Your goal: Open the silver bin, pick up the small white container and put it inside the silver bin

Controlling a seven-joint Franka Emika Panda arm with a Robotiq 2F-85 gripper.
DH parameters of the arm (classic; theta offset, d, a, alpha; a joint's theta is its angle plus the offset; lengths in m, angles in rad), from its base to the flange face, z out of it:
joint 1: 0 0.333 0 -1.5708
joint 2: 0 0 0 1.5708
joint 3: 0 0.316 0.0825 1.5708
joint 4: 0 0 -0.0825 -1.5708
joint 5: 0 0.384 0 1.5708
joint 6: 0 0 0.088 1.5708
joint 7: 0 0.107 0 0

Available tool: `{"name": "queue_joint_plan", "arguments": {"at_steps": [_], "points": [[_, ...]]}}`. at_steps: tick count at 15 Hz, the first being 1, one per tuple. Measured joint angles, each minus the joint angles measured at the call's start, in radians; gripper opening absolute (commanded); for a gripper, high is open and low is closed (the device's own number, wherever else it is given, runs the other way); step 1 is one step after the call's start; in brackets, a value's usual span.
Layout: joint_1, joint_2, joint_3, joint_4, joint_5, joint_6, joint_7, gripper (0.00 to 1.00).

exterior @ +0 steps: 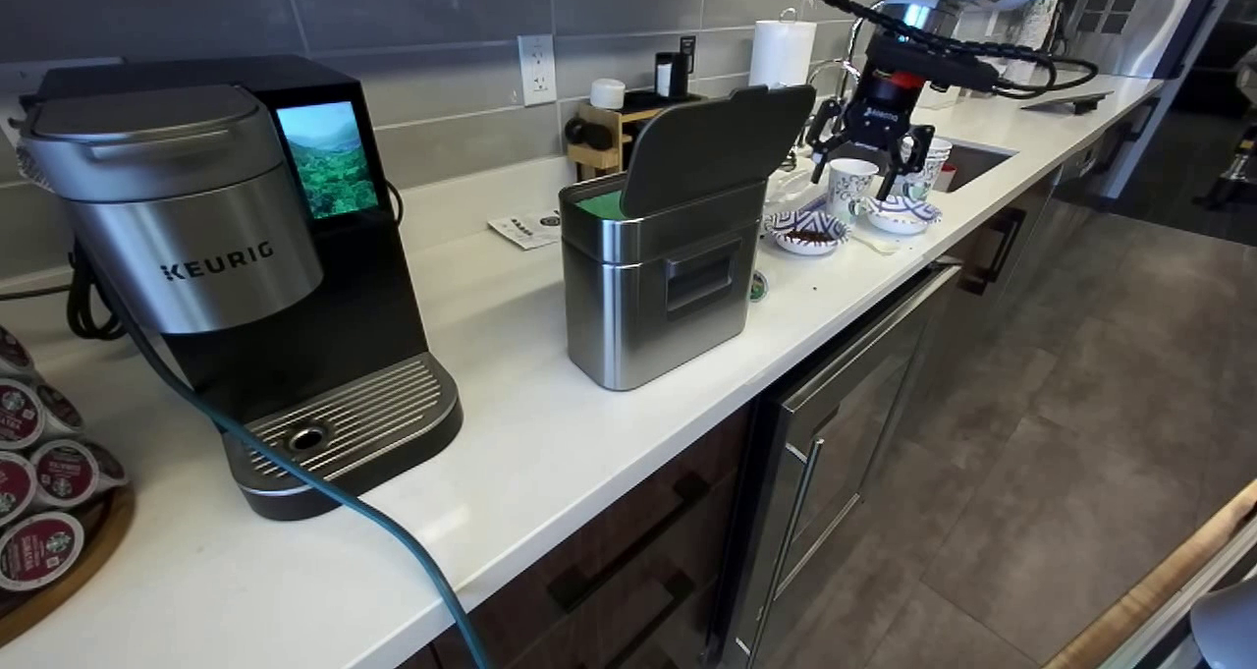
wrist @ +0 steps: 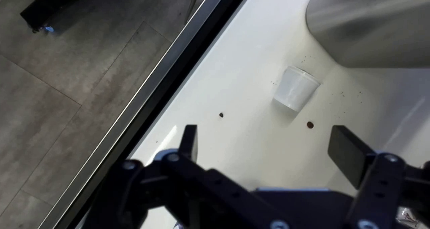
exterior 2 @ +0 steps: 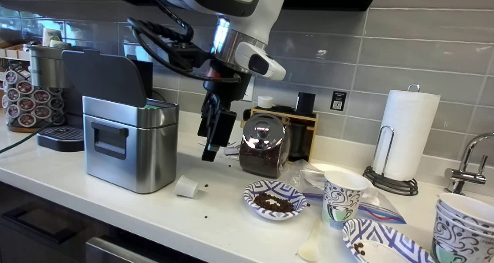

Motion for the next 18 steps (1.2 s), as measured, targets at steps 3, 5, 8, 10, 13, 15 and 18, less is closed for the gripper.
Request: {"name": "queue_joint_plan", "arguments": {"at_steps": [3,5,8,10,13,15,18], "points": [[0.005,0.038,0.006,0.006,0.050,0.013,0.010,1.00],[0.009,0.075,0.009,0.018,0.074,0.014,0.025,1.00],[0.013,0.141,0.013,0.046,0.096,0.015,0.064,1.00],[0.014,0.185,0.014,0.068,0.105,0.015,0.101,1.00],[0.014,0.242,0.014,0.104,0.123,0.014,0.134,1.00],[0.014,0.274,0.016,0.128,0.135,0.014,0.141,1.00],[0.014,0.316,0.021,0.160,0.146,0.011,0.143,1.00]]}}
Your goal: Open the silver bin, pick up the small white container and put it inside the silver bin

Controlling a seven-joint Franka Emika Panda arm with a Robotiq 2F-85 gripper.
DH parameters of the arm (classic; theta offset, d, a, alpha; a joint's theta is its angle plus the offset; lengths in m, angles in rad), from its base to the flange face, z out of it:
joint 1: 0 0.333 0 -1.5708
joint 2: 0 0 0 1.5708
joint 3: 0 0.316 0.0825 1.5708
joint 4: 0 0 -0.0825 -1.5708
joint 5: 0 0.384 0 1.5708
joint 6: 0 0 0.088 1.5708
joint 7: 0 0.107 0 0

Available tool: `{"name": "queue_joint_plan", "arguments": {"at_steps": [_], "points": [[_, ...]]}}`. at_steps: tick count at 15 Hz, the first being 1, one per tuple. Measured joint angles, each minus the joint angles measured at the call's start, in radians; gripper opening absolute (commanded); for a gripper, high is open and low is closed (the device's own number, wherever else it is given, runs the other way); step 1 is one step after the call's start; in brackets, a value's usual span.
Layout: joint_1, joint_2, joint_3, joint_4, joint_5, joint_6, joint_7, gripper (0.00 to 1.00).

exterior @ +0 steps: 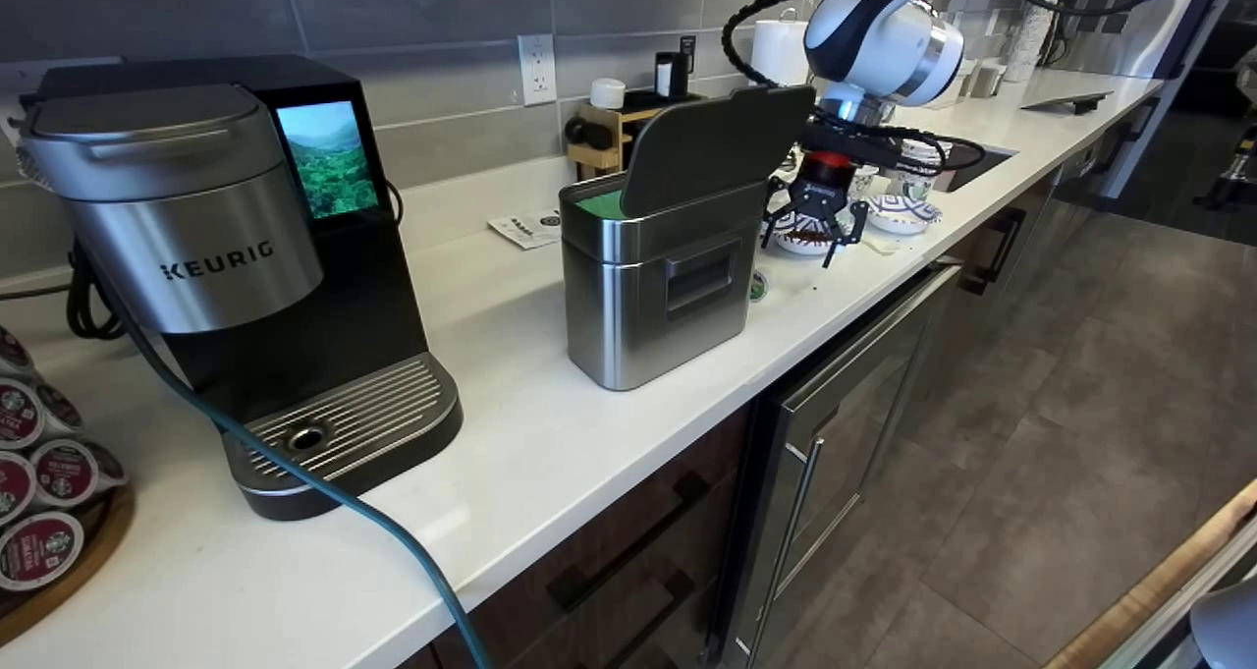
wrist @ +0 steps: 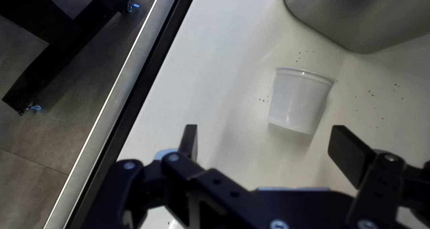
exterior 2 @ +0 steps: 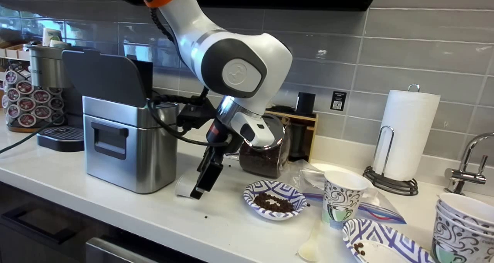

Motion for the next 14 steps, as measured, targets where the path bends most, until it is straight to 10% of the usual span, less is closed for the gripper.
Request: {"name": "queue_joint_plan", "arguments": {"at_steps": [10,14], "points": [[0.002,0.095,0.026,0.086,0.046,-0.059,0.019,0.99],[0.009,0.125,0.030,0.114,0.049,-0.075,0.023,0.60]]}}
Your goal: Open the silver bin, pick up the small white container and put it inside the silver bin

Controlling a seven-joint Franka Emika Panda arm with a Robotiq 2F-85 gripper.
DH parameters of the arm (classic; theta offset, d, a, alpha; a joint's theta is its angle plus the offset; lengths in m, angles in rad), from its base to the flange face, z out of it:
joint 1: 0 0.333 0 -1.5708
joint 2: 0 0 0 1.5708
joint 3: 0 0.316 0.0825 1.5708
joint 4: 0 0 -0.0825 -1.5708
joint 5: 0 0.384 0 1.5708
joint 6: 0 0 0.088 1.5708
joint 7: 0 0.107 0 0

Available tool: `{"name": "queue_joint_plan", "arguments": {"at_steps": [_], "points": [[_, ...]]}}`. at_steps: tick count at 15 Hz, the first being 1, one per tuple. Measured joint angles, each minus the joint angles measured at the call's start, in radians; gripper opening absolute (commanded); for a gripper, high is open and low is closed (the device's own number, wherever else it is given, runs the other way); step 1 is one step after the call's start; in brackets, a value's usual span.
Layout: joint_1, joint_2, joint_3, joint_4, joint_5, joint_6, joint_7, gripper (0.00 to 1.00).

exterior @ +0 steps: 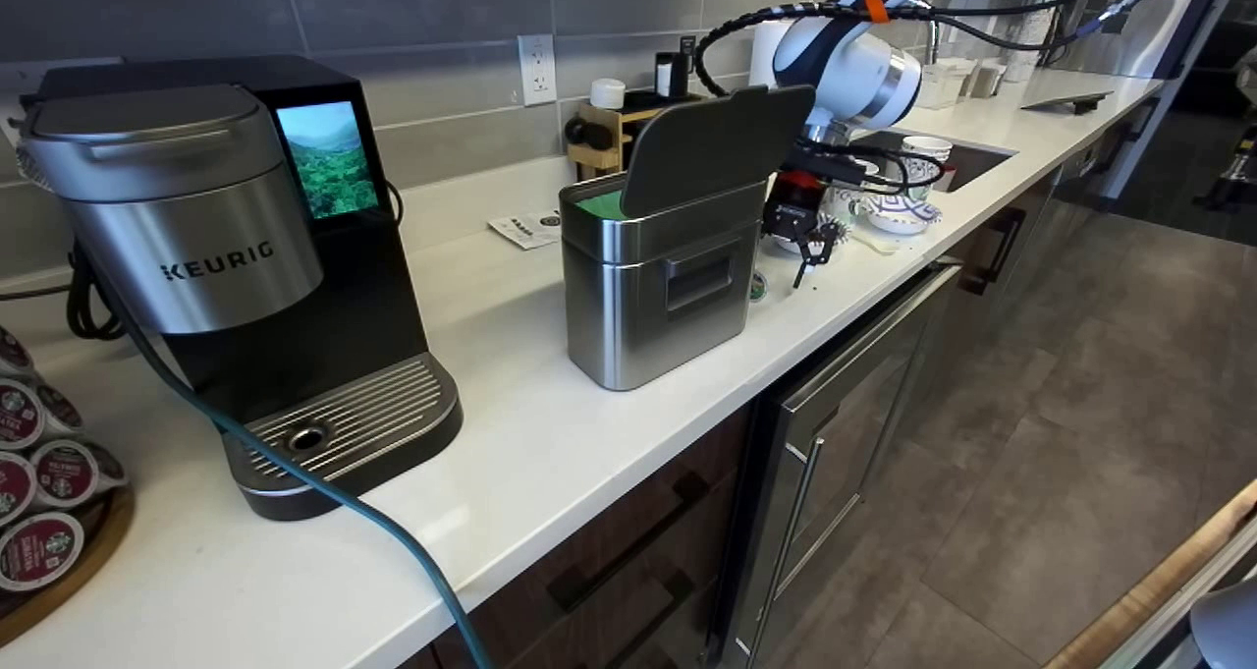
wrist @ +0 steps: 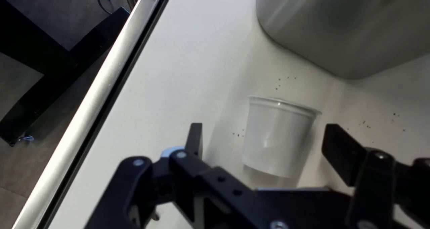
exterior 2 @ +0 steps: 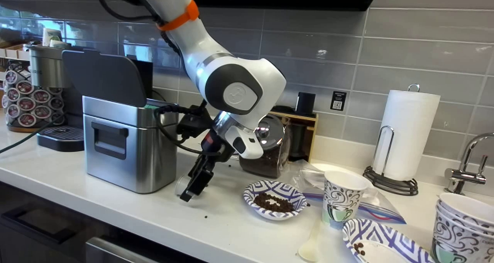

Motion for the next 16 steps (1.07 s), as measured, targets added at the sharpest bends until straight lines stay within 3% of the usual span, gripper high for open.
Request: {"name": "queue_joint_plan", "arguments": {"at_steps": [4,5,6,7,11,16], "points": [[0.006,0.023,0.000,0.022,0.000,0.000,0.001,0.30],[0.006,0.028,0.000,0.026,0.000,0.000,0.001,0.41],[0.007,0.032,0.000,0.031,0.000,-0.001,0.001,0.23],[0.007,0.035,0.000,0.036,0.000,-0.003,0.002,0.16],[0.008,0.040,0.000,0.048,0.000,-0.005,0.005,0.08],[0.007,0.037,-0.001,0.072,0.000,-0.014,0.007,0.08]]}}
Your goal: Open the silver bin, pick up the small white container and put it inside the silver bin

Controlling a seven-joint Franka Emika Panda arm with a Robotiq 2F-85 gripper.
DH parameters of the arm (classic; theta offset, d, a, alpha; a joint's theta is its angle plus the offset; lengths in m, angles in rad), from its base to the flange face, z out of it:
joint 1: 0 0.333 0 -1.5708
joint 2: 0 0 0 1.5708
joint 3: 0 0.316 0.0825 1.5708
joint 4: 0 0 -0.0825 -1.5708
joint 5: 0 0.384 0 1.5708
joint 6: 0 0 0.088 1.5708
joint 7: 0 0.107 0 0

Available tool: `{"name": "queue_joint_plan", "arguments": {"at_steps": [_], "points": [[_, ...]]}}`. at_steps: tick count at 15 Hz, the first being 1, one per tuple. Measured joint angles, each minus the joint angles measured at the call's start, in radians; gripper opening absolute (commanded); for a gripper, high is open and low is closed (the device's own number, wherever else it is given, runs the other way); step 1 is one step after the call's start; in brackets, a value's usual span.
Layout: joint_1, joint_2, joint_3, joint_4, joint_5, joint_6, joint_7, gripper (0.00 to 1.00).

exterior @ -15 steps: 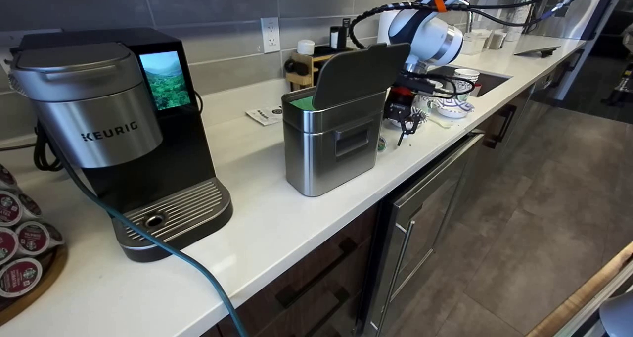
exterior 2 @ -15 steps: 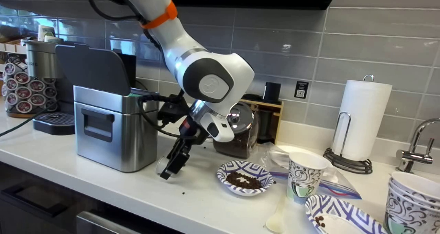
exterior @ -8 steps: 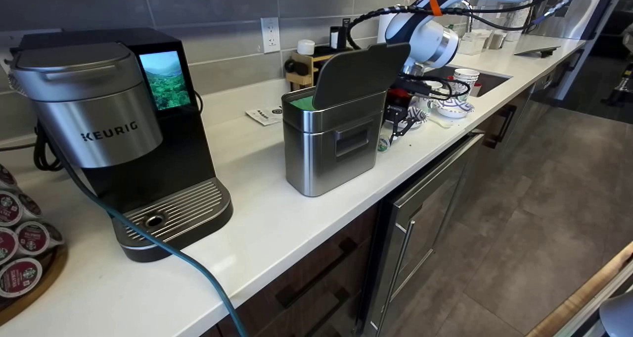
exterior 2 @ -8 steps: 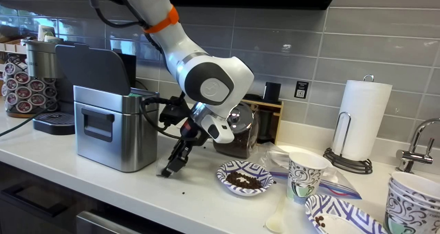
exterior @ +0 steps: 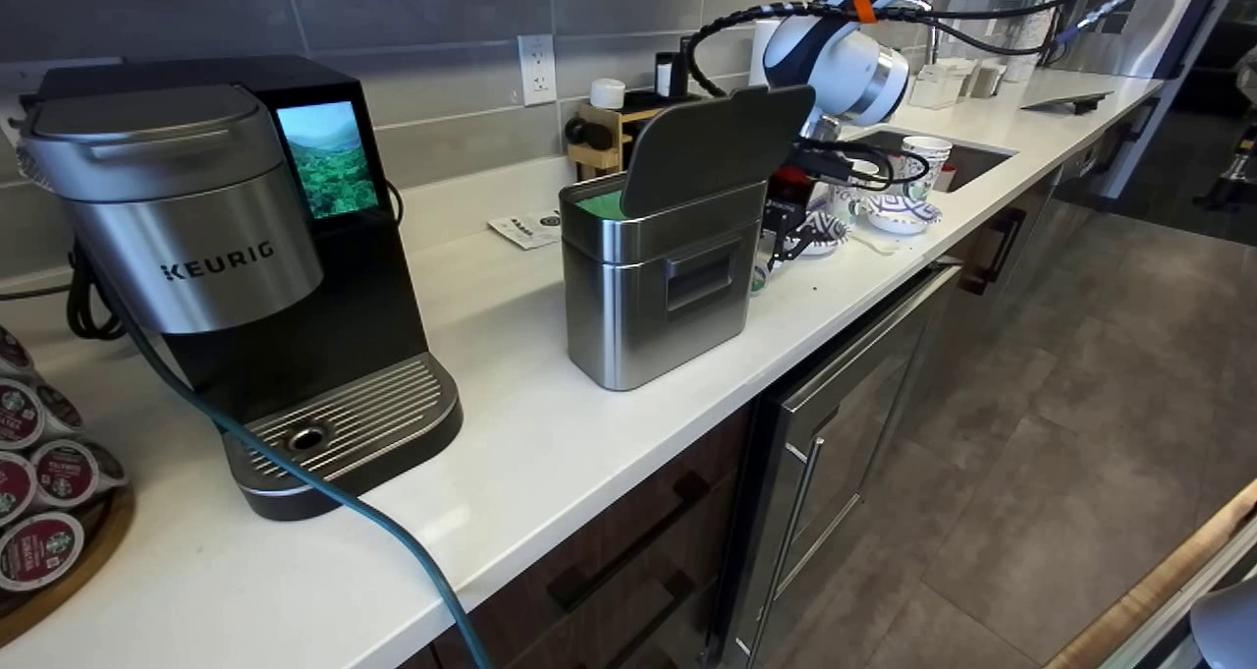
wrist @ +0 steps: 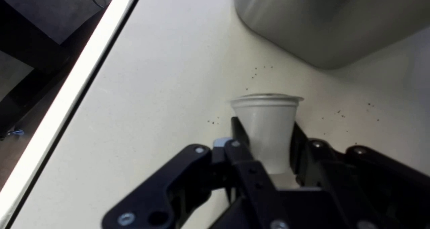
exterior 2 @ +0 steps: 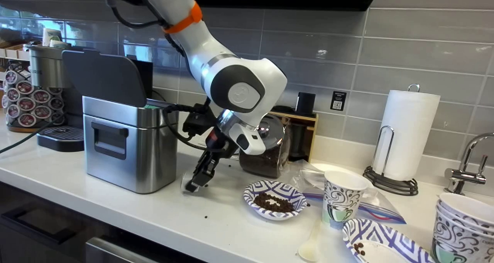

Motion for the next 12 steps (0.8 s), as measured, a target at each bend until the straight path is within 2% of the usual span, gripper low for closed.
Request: {"name": "queue_joint_plan", "arguments": {"at_steps": [5,12], "points": [[-0.010,-0.045,-0.001,0.039,0.002,-0.082,0.000,0.08],[-0.014,-0.190,-0.007,0.101,-0.019,-0.233,-0.063,0.08]]}}
